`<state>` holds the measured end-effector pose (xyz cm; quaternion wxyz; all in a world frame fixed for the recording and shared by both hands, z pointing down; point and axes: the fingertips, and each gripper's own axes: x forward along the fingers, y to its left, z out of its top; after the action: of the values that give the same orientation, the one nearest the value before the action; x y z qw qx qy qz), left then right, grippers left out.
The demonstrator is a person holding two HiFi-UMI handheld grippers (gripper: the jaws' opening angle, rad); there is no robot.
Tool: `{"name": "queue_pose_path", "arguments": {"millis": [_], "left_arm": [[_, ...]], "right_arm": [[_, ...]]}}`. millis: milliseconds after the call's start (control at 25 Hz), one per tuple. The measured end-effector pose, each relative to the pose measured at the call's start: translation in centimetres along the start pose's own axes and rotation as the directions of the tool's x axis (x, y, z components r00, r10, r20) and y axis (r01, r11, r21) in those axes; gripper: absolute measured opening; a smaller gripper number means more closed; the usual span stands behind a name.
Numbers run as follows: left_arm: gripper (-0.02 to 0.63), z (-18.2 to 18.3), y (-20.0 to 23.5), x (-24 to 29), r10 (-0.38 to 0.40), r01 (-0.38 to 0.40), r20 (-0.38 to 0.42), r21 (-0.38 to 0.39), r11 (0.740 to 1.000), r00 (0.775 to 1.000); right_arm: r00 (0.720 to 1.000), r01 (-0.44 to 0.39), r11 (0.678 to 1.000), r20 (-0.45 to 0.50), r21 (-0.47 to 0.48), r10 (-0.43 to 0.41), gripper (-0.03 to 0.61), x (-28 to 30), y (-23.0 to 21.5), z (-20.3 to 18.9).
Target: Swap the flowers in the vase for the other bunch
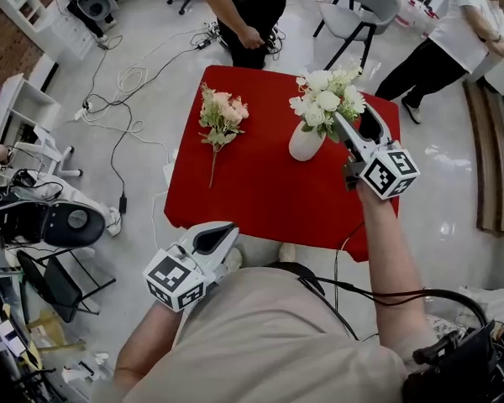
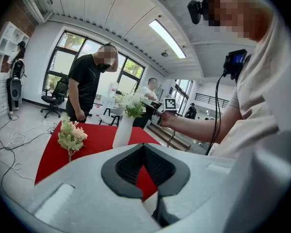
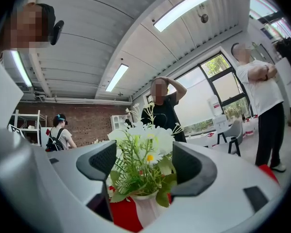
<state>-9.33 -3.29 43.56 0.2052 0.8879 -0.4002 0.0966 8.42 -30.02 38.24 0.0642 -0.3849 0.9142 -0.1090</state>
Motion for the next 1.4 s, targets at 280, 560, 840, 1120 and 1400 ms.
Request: {"name": "queue_pose_path", "arguments": {"millis": [280,560,840,1120,1400], "left_arm": [[0.006,-0.3,0.2,-0.4,-0.029,0.029,-0.002,0.013,1.000,1.000],[0.006,-0.7,0.3,-0.9,-0.061,0.061,-0.010,0.024,0.998,0.998],[0.006,-0.6,-0.2,-1.5,-0.127,0.128,-0.026,0.048,0.991,0.992],[0.006,-0.9,-0.9,-2.4,-0.206,0.209,-0.047,0.073,0.975,0.977],[0.006,-1.8,-1.1,-3.4,-0.266,0.270,-0.064,0.078,0.960,0.962]], "right_arm": [[1.000,0.011,1.000,0.016,-0.005,-0.011,0.360,-1.0,0.6,0.3],[0.998,0.053,0.998,0.028,-0.026,-0.052,0.360,-2.9,1.0,0.6],[0.992,0.129,0.990,0.004,-0.061,-0.129,0.359,-6.3,2.4,0.1],[0.973,0.216,0.973,-0.067,-0.080,-0.221,0.234,-10.5,5.2,-3.0],[0.943,0.273,0.959,-0.174,-0.074,-0.282,0.108,-14.4,10.4,-7.8]]}}
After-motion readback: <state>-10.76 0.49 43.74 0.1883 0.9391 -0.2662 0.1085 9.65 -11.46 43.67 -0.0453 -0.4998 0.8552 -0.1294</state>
